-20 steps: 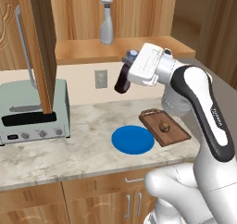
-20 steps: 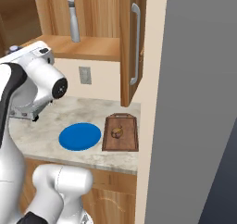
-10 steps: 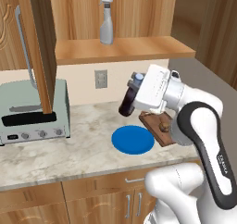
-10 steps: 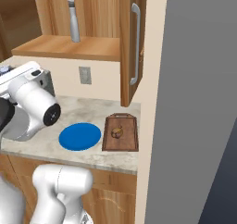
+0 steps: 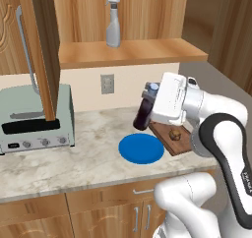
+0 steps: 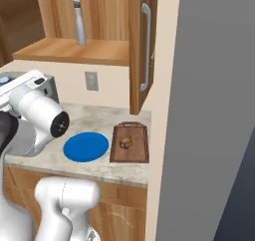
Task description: Pick the chicken drumstick from the plate and place it on the cutting board. Then pick the condiment bottle from the cabinet and place it next to the cutting board.
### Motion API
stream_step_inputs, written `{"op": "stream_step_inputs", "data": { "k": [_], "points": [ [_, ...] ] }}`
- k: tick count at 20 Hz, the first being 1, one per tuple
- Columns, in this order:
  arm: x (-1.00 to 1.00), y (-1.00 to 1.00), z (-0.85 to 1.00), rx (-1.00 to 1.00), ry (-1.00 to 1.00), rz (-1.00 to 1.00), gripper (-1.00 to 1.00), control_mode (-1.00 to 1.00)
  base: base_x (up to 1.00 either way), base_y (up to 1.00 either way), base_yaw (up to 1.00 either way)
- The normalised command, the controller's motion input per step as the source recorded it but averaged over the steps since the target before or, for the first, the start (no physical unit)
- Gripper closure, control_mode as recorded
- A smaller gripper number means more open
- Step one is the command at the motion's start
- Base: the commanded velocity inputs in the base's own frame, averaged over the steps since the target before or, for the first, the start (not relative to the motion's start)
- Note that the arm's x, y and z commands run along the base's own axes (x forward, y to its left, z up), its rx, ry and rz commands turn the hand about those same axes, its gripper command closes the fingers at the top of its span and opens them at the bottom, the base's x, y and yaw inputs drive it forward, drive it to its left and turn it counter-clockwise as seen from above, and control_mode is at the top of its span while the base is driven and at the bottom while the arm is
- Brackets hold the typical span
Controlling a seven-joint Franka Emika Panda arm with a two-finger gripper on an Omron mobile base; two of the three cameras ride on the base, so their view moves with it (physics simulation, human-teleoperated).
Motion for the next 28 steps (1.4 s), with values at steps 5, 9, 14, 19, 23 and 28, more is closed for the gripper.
{"op": "stream_step_inputs", "data": {
  "k": [5, 9, 14, 19, 23, 28],
  "points": [
    [0.09, 0.0, -0.16, -0.03, -0.04, 0.0, 1.0, -1.0, 0.0, 0.0, 0.0],
    [0.0, 0.0, -0.49, -0.05, -0.04, 0.0, 1.0, -1.0, 0.0, 0.0, 0.0],
    [0.0, 0.01, -0.57, -0.04, -0.03, 0.0, 1.0, -1.0, 0.0, 0.0, 0.0],
    [0.0, 0.13, -0.6, 0.0, -0.06, 0.0, 1.0, -1.0, 0.0, 0.0, 0.0],
    [0.0, 0.17, -0.59, 0.0, -0.08, 0.0, 1.0, -1.0, 0.0, 0.0, 0.0],
    [0.0, 0.16, -0.54, 0.0, -0.05, 0.0, 1.0, -1.0, 0.0, 0.0, 0.0]
  ]
}}
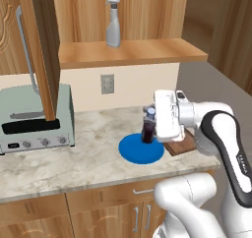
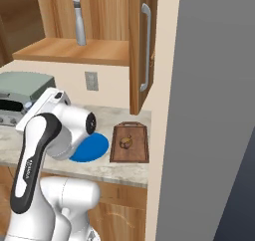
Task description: Pick the chicken drumstick from the plate and place it on the cutting board. Then pick the condiment bottle from the cabinet and place it next to the cutting board.
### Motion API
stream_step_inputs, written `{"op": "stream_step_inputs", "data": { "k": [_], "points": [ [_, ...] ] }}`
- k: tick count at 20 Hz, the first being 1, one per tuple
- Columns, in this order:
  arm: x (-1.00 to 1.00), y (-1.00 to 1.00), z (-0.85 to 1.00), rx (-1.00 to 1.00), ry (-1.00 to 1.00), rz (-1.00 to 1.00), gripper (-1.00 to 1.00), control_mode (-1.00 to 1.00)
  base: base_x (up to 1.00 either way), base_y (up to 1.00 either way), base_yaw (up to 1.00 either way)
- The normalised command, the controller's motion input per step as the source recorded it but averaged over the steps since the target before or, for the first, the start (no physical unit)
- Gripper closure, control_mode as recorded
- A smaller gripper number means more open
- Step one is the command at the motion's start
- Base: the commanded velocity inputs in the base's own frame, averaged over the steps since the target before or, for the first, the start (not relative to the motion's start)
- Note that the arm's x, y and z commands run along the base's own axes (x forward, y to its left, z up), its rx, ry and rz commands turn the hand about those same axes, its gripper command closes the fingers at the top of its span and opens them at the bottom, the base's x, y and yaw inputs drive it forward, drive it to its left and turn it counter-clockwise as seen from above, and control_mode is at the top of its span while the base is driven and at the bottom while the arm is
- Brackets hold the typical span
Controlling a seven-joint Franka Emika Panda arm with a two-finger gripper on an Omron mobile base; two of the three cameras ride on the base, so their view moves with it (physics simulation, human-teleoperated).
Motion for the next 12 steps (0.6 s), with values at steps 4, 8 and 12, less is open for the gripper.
{"op": "stream_step_inputs", "data": {
  "k": [4, 8, 12],
  "points": [
    [0.0, 0.16, -0.47, 0.05, -0.03, 0.0, 1.0, -1.0, 0.0, 0.0, 0.0],
    [0.01, 0.14, -0.34, 0.06, -0.01, 0.0, 1.0, -1.0, 0.0, 0.0, 0.0],
    [0.0, 0.13, -0.19, 0.07, 0.0, 0.0, 1.0, -1.0, 0.0, 0.0, 0.0]
  ]
}}
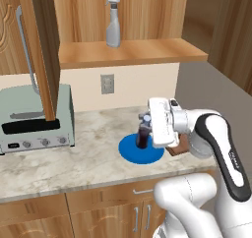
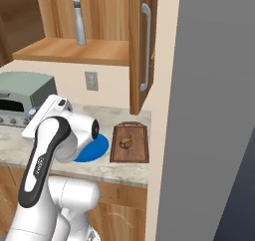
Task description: Pick the chicken drumstick from the plate and place it on the cutting board. Then pick the condiment bottle from the cabinet and place it next to the cutting board.
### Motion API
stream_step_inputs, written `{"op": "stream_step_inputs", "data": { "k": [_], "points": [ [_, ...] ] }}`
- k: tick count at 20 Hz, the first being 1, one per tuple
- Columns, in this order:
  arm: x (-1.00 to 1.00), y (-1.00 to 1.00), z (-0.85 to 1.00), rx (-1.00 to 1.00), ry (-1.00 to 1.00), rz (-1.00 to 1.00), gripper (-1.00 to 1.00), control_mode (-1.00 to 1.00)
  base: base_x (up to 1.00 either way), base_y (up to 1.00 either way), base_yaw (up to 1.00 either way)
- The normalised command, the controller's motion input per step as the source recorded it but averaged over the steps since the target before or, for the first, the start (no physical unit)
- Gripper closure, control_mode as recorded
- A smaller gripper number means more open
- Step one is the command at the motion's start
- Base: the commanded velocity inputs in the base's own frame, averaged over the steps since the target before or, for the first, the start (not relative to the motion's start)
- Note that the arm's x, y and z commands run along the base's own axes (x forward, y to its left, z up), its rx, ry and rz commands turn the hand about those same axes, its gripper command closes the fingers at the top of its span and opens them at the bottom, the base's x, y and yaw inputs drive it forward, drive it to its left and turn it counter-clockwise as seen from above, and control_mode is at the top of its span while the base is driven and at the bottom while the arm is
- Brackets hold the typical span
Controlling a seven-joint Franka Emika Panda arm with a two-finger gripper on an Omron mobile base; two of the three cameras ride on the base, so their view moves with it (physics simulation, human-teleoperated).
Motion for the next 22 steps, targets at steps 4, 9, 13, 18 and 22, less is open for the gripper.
{"op": "stream_step_inputs", "data": {
  "k": [4, 9, 13, 18, 22],
  "points": [
    [0.0, 0.16, -0.07, 0.07, 0.0, 0.0, 1.0, -1.0, 0.0, 0.0, 0.0],
    [0.0, 0.2, -0.15, 0.05, 0.0, 0.0, 1.0, -1.0, 0.0, 0.0, 0.0],
    [0.0, 0.21, -0.28, 0.02, 0.0, 0.0, 1.0, -1.0, 0.0, 0.0, 0.0],
    [0.0, 0.24, -0.34, 0.0, 0.0, 0.0, 1.0, -1.0, 0.0, 0.0, 0.0],
    [0.0, 0.25, -0.37, 0.0, 0.0, 0.0, 1.0, -1.0, 0.0, 0.0, 0.0]
  ]
}}
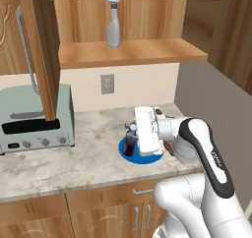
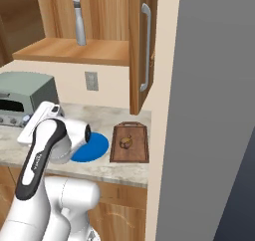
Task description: Pick the chicken drumstick from the plate and place it on the cutting board. Then pick the condiment bottle from the cabinet and place it next to the cutting board.
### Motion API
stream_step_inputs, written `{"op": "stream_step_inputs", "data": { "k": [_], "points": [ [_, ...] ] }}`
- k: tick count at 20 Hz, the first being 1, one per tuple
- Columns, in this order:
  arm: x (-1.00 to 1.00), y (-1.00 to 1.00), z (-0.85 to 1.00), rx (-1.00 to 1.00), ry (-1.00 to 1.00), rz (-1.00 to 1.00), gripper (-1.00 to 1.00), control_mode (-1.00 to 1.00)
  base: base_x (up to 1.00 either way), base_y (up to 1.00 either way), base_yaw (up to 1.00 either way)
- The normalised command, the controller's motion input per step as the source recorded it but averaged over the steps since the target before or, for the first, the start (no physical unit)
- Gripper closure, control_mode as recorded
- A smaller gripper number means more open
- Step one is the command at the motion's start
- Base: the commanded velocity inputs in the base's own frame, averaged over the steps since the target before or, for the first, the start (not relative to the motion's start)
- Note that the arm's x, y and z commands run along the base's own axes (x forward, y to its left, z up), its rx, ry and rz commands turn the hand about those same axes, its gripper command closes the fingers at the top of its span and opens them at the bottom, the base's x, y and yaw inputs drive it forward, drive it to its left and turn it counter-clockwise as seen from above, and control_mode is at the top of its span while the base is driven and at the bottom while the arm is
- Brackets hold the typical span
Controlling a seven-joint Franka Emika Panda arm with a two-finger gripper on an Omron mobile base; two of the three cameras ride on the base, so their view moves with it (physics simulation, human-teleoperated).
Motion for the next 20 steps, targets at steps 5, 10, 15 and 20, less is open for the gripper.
{"op": "stream_step_inputs", "data": {
  "k": [5, 10, 15, 20],
  "points": [
    [0.0, 0.25, -0.42, 0.0, 0.0, 0.0, 1.0, -1.0, 0.0, 0.0, 0.0],
    [0.0, 0.17, -0.48, 0.01, 0.01, 0.0, 1.0, -1.0, 0.0, 0.0, 0.0],
    [0.0, 0.08, -0.6, 0.04, 0.0, 0.0, 1.0, -1.0, 0.0, 0.0, 0.0],
    [0.01, 0.02, -0.73, 0.08, 0.0, 0.0, 1.0, -1.0, 0.0, 0.0, 0.0]
  ]
}}
